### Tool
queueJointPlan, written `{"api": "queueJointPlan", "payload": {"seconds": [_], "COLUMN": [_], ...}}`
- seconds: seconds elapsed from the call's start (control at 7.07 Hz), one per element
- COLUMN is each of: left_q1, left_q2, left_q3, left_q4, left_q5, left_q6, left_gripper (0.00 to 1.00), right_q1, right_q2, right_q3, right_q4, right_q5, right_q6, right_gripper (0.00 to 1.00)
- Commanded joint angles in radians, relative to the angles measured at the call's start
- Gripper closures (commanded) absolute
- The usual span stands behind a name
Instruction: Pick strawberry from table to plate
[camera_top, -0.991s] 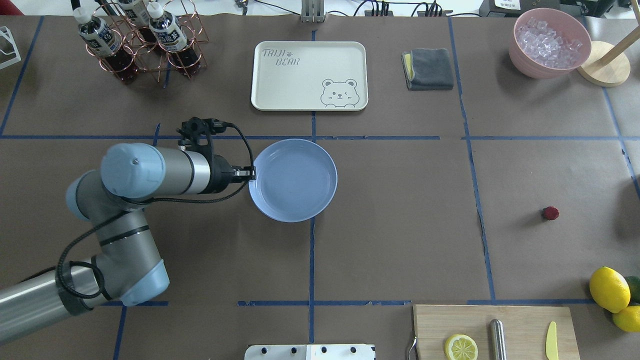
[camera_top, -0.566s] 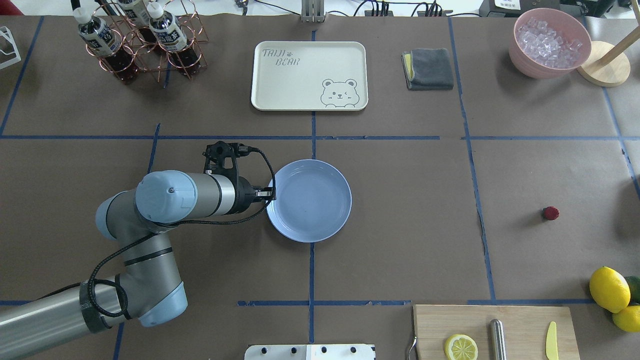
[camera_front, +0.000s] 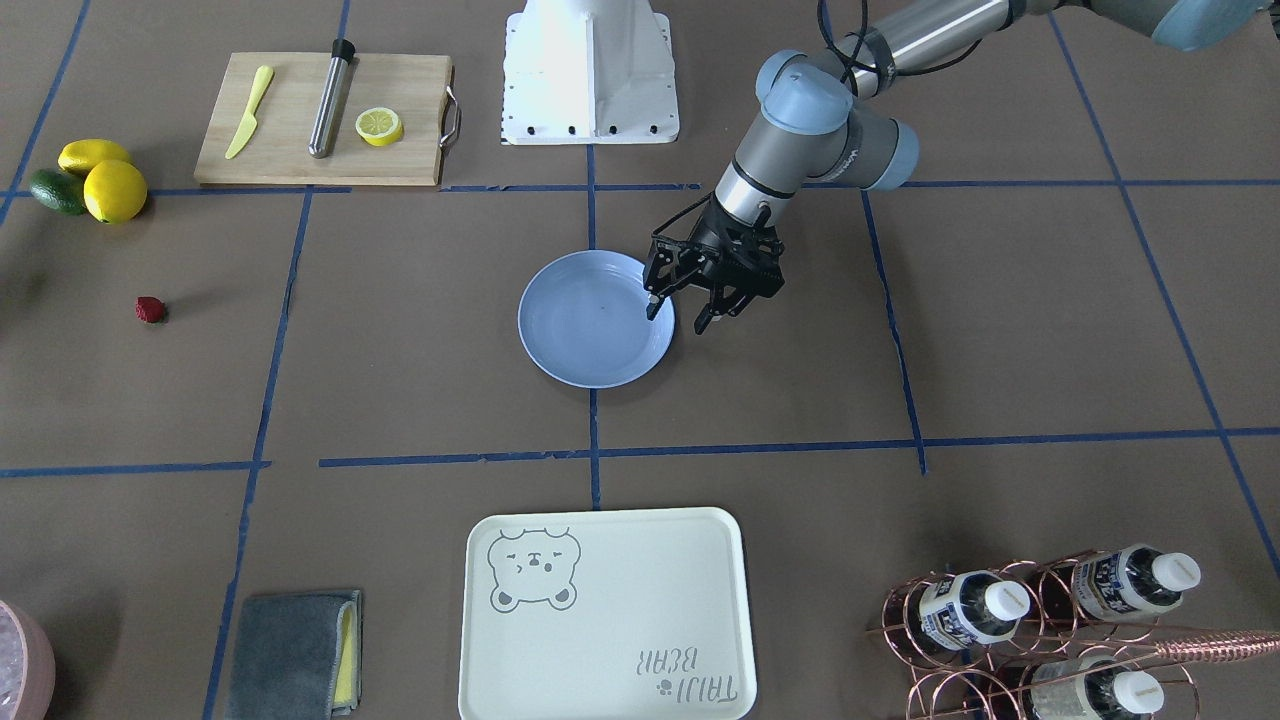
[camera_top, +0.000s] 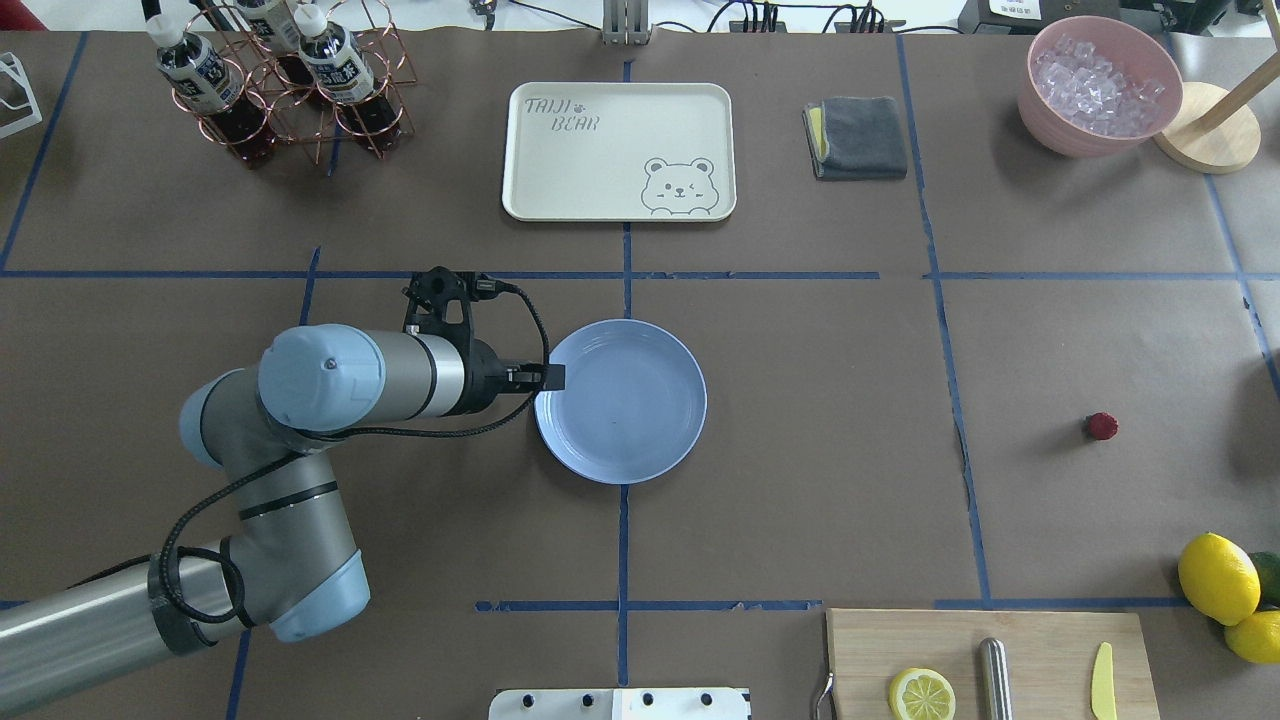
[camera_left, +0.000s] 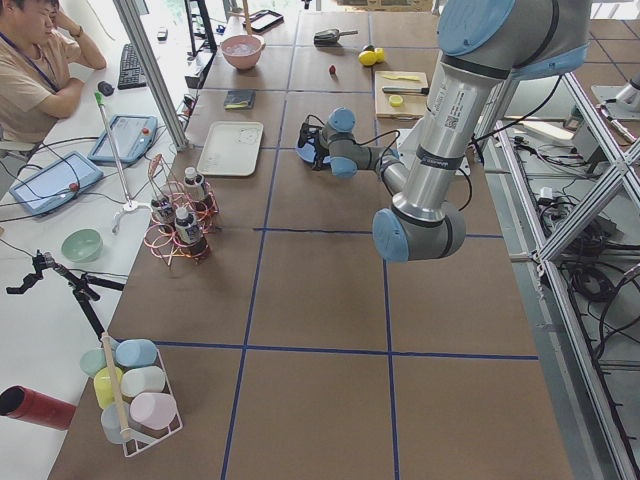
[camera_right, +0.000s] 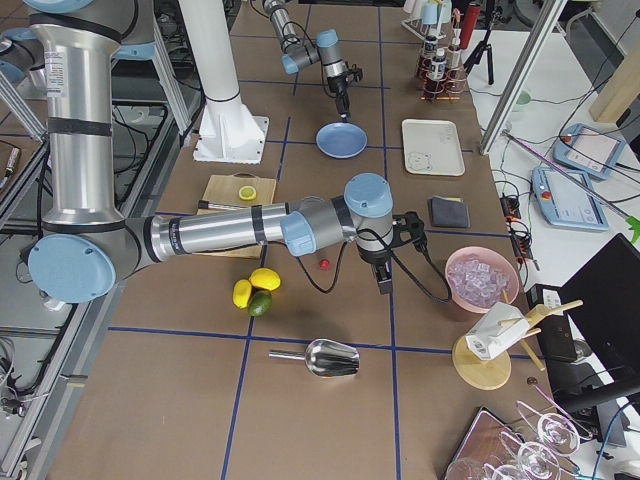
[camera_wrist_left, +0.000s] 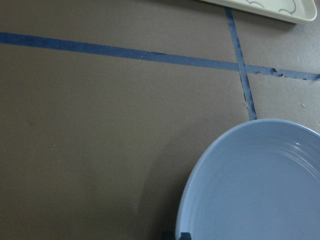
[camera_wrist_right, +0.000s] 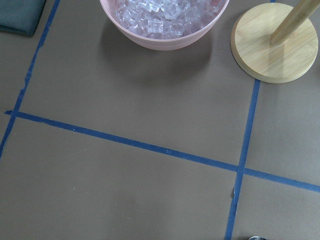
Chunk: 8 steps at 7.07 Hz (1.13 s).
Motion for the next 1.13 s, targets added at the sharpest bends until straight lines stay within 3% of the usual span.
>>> {"api": "queueJointPlan", "payload": {"seconds": [0.0,0.28,0.42,0.71,0.85,0.99], "left_q1": [-0.191,-0.555,-0.687,-0.849,-0.909,-1.024], "left_q2": [0.066,0.102,0.102,0.107,0.205,0.293], "left_q3": [-0.132,-0.175,-0.155,-0.057,-0.046,-0.032], "left_q4": [0.213,0.501,0.65,0.905,0.877,0.857], "left_q5": [-0.22,-0.475,-0.506,-0.505,-0.507,-0.578], "left_q6": [0.277,0.661,0.903,1.064,1.274,1.387], "left_gripper": [0.0,0.0,0.0,0.0,0.0,0.0], "right_q1": [-0.043,-0.09,-0.132,-0.207,-0.244,-0.268], "right_q2": [0.019,0.017,0.017,0.019,0.019,0.008], "right_q3": [0.035,0.113,0.133,0.175,0.187,0.202], "right_q4": [0.002,0.0,0.002,0.002,0.002,0.002], "right_q5": [-0.002,0.009,0.012,0.005,0.0,-0.012], "right_q6": [0.0,0.018,0.074,0.144,0.182,0.211], "right_gripper": [0.0,0.0,0.0,0.0,0.0,0.0]}}
